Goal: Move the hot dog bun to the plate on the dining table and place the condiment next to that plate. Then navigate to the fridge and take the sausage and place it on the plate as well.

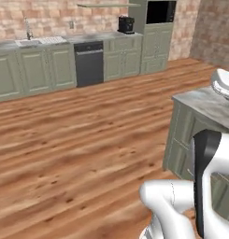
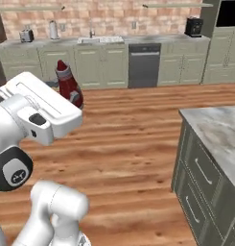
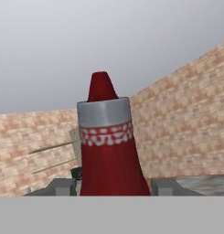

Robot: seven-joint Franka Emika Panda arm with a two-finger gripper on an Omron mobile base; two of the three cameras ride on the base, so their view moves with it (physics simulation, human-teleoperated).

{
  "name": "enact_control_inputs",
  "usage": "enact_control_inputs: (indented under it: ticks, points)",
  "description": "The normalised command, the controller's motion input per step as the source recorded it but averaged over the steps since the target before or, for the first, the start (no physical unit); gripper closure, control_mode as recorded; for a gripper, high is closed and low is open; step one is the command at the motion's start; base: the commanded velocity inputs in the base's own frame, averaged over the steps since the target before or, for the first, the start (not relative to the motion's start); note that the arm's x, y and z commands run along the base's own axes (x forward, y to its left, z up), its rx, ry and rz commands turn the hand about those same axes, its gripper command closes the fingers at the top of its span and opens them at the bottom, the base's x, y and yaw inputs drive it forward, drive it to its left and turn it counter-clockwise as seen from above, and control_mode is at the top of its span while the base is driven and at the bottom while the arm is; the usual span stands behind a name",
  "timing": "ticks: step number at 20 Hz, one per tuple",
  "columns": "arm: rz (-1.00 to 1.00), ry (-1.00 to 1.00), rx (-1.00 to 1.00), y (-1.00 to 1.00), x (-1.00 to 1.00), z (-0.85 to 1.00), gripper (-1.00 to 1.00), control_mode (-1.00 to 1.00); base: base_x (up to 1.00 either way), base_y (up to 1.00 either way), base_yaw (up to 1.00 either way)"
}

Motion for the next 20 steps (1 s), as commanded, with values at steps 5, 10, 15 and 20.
enact_control_inputs:
  ticks: [5, 10, 15, 20]
  points:
    - [0.0, 0.0, 0.0, 0.0, 0.0, 0.0, 1.0, 1.0, 1.0, 0.67, -0.51]
    - [0.0, 0.0, 0.0, 0.0, 0.0, 0.0, 1.0, 1.0, 1.0, 0.73, -0.52]
    - [0.0, 0.0, 0.0, 0.0, 0.0, 0.0, 1.0, 1.0, 0.98, 0.75, -0.51]
    - [0.0, 0.0, 0.0, 0.0, 0.0, 0.0, 1.0, 1.0, 0.93, 0.81, -0.49]
